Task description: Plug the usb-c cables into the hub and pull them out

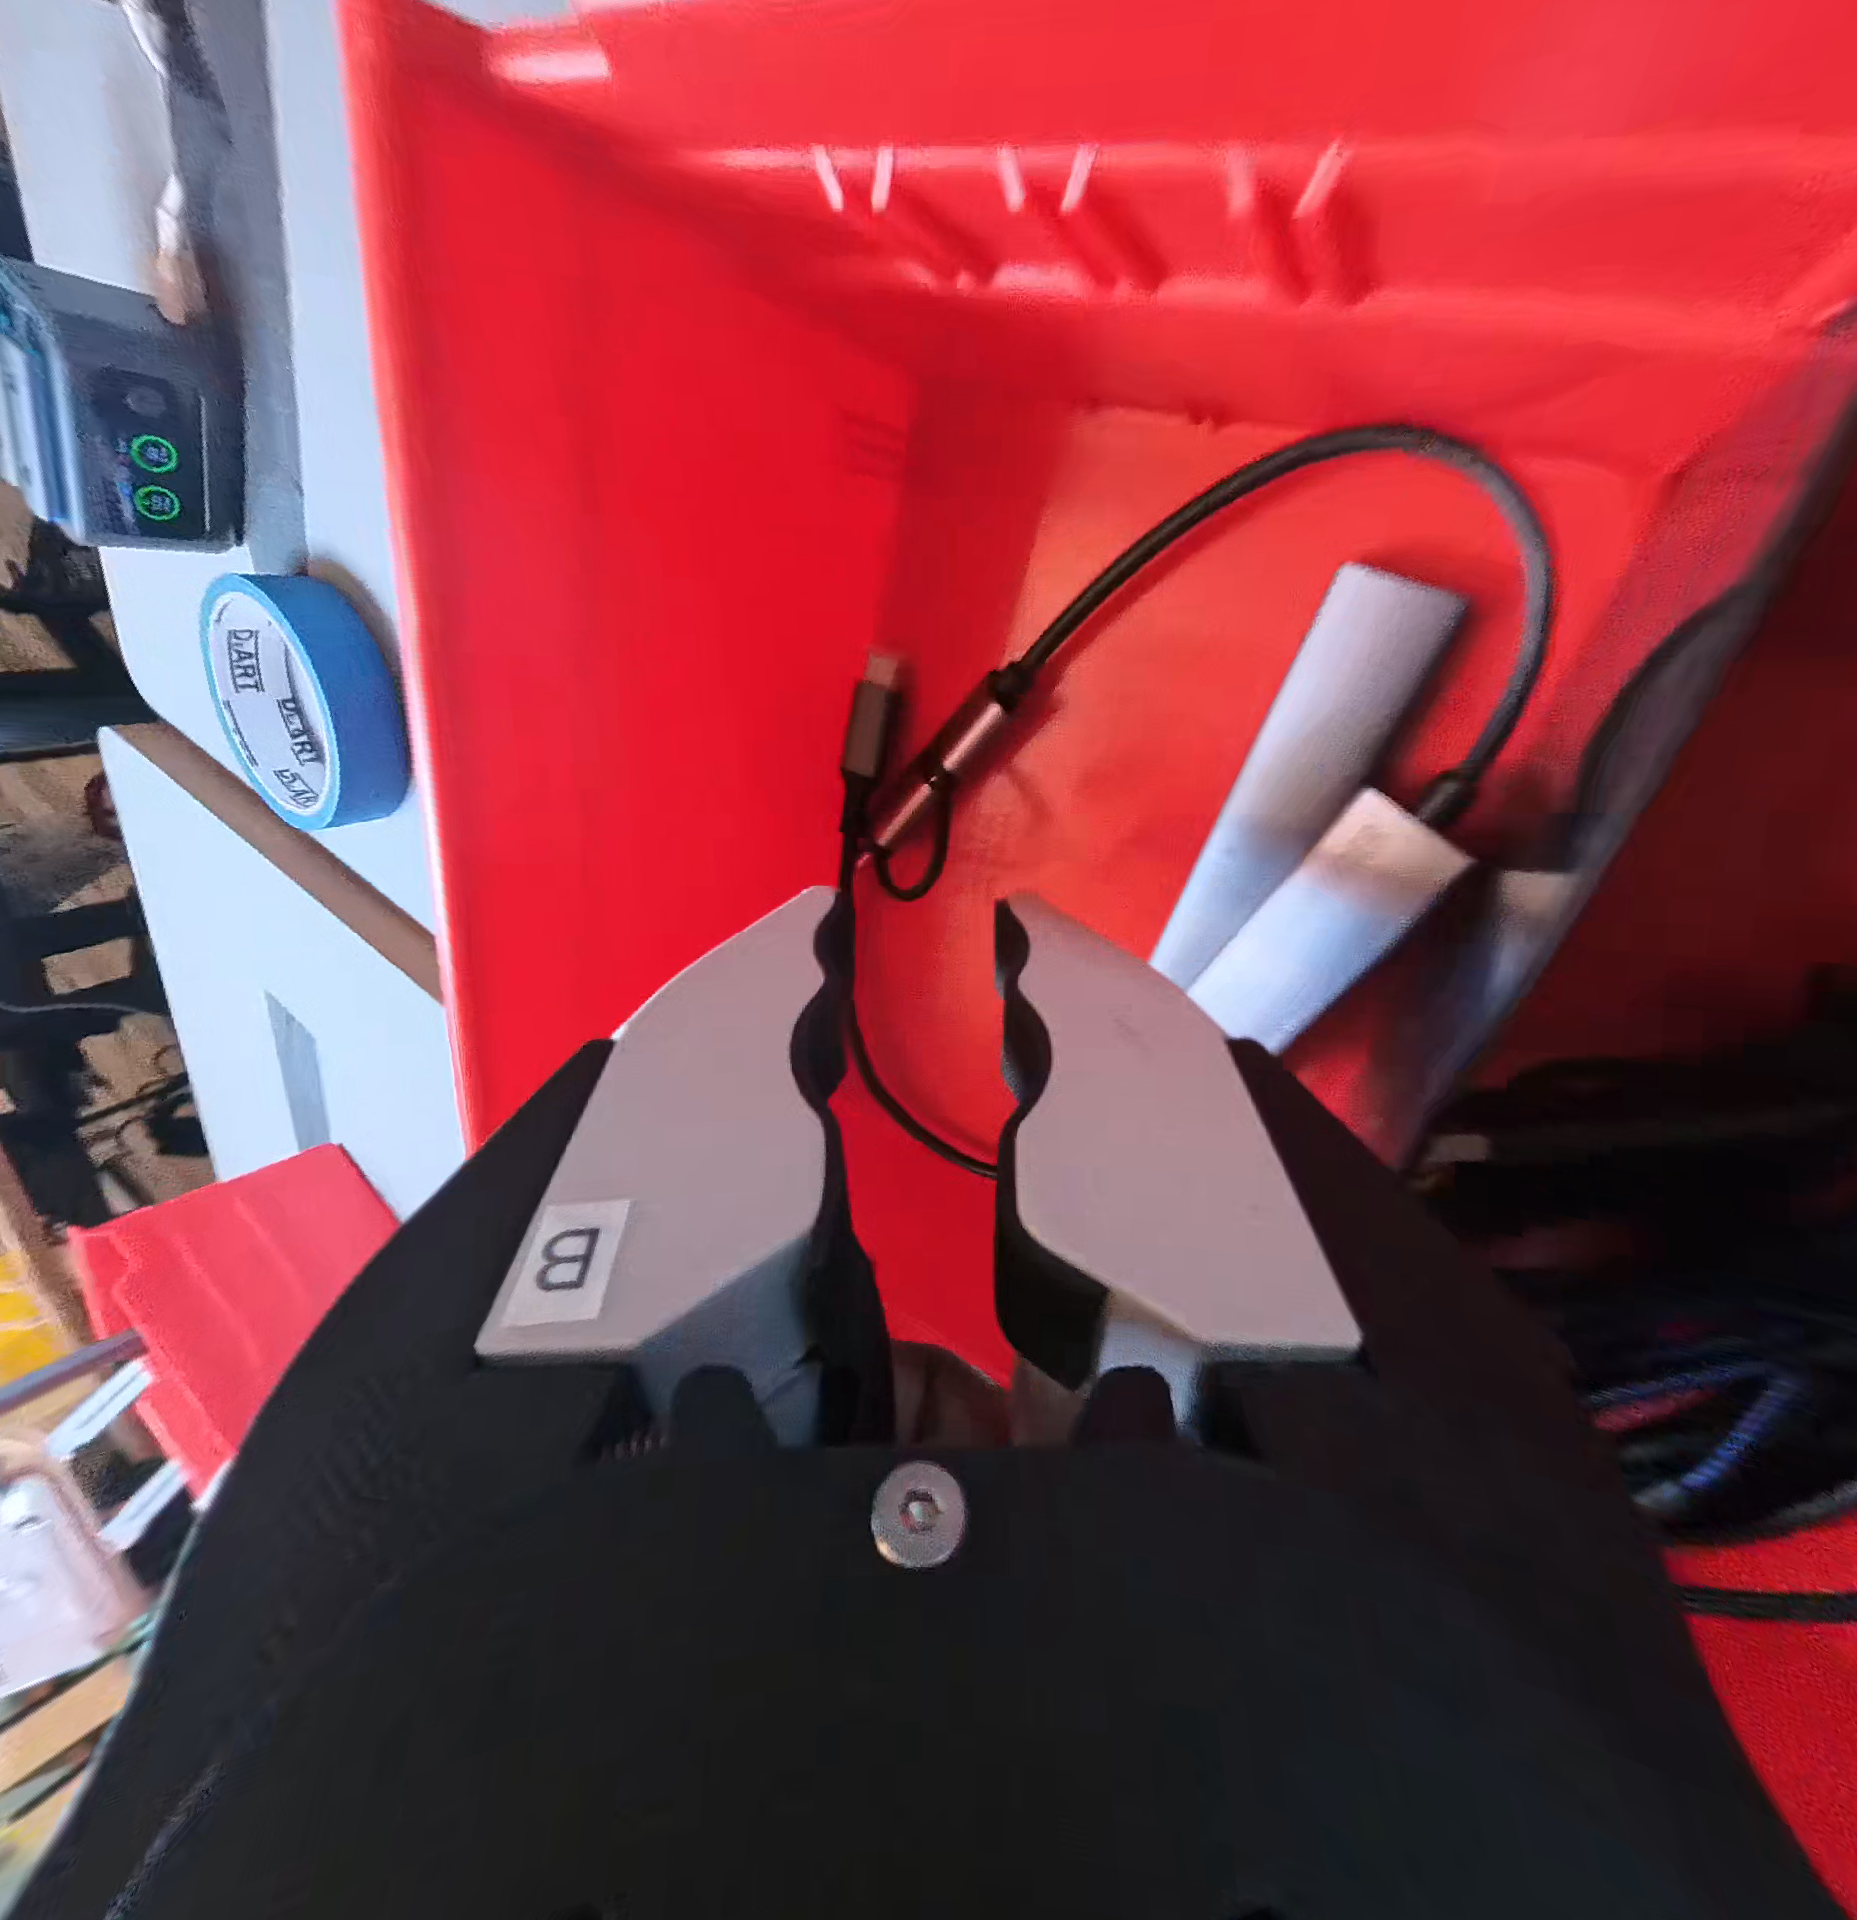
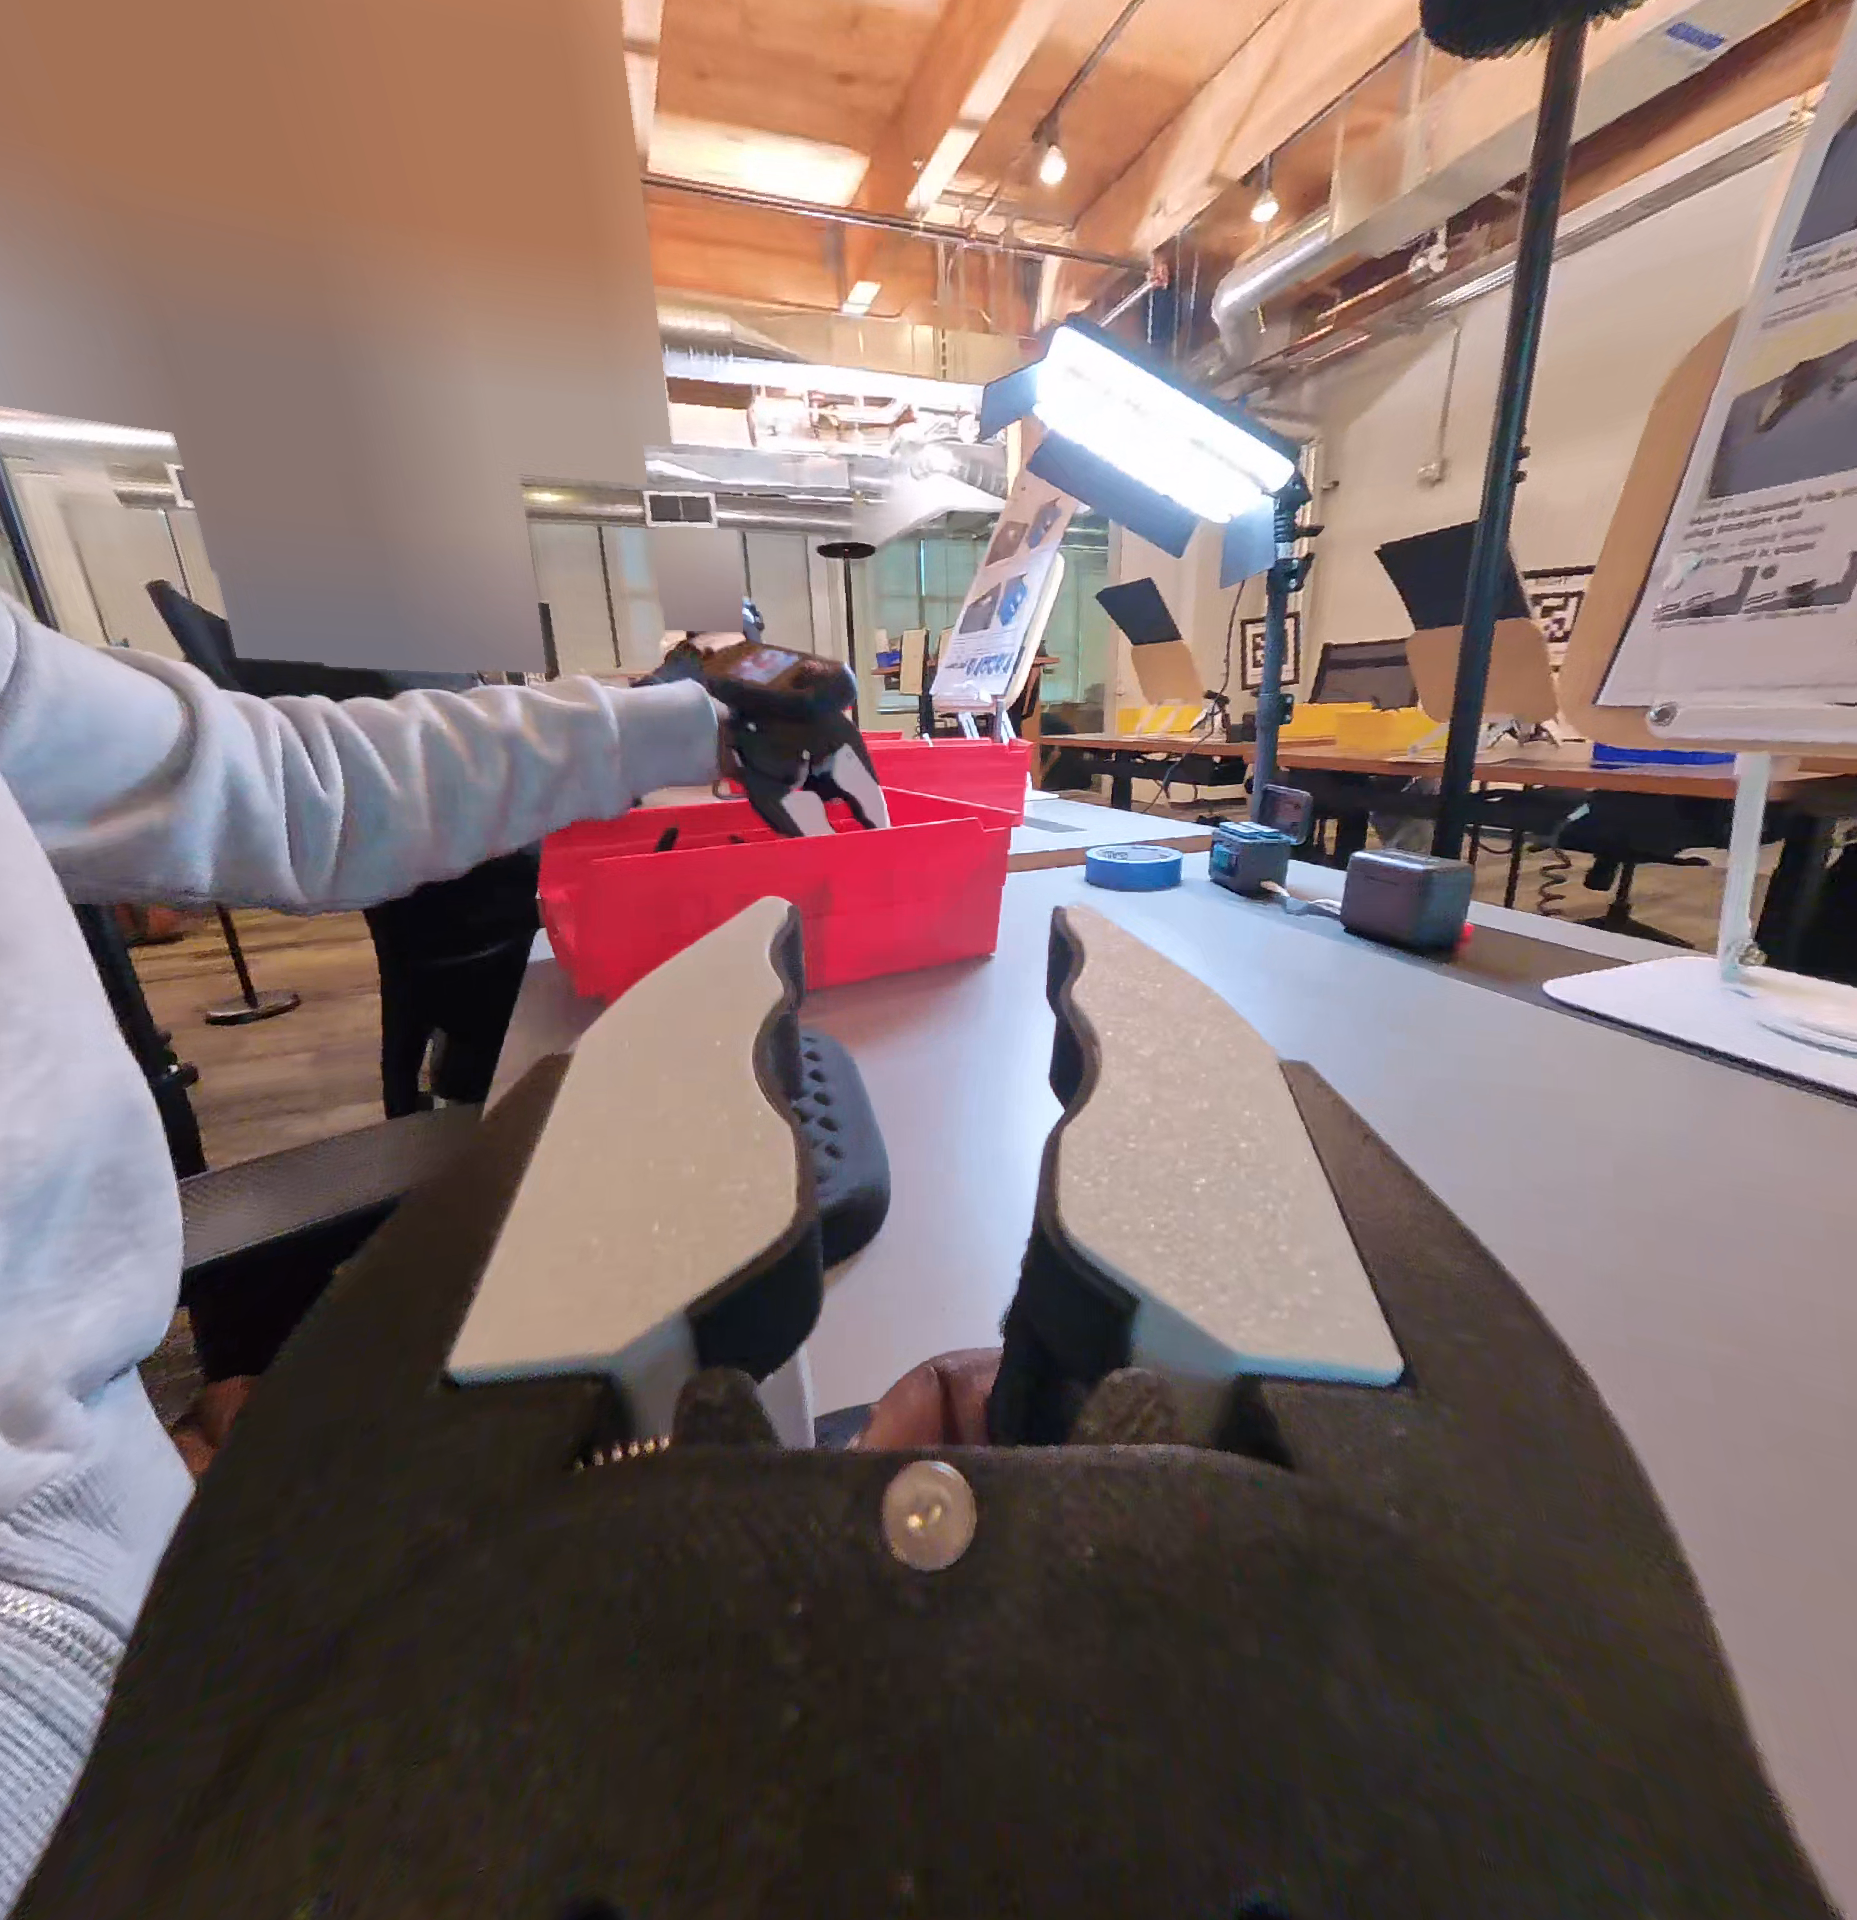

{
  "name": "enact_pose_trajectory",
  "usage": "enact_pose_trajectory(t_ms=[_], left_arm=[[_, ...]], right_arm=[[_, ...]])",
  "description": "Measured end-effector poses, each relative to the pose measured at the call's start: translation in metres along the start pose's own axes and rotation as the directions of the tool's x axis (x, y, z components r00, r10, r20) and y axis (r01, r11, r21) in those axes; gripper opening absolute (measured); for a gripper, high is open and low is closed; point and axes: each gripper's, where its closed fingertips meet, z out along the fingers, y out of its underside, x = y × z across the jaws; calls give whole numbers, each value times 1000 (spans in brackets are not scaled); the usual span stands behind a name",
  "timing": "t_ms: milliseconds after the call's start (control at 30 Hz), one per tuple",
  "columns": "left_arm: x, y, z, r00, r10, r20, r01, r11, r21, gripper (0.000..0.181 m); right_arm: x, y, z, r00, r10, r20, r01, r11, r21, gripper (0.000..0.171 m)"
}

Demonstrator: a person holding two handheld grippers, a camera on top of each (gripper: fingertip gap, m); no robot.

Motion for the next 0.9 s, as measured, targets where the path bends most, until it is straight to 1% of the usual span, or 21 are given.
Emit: enact_pose_trajectory(t_ms=[67,133,200,233,267,300,367,500,567,667,767,900], left_arm=[[1,6,14,999,33,-24,-34,998,-56,27],[7,8,28,997,52,-55,-57,995,-82,27],[2,13,39,997,76,-10,-77,991,-110,27],[-2,15,43,996,91,24,-87,988,-127,24],[-6,18,46,993,103,58,-94,985,-142,15],[-9,18,47,991,110,80,-98,985,-142,11],[-18,15,36,990,61,124,-45,991,-127,5],[-43,5,-14,975,-59,216,71,996,-50,4],[-59,2,-45,952,-112,284,119,993,-8,4],[-82,-7,-91,901,-216,376,194,976,95,4],[-105,-18,-135,804,-319,501,254,947,197,5],[-118,-50,-181,653,-470,594,290,879,378,4]], right_arm=[[3,-1,-2,1000,30,-1,-30,999,11,45],[5,-4,-4,999,52,-4,-52,998,28,45],[6,-4,-4,998,57,-13,-57,998,31,43],[6,-4,-4,998,55,-12,-55,998,28,43],[5,-3,-4,999,51,-9,-51,998,22,43],[4,-1,-3,999,45,-7,-45,999,14,43],[3,0,-2,999,36,-6,-36,999,7,43],[6,-3,-3,999,46,-21,-45,999,22,41],[6,-3,-4,999,44,-25,-43,999,23,41],[4,-3,-3,999,22,-29,-22,1000,18,40],[4,-2,-3,999,12,-33,-11,1000,13,40],[4,-2,-3,999,11,-36,-10,1000,10,40]])
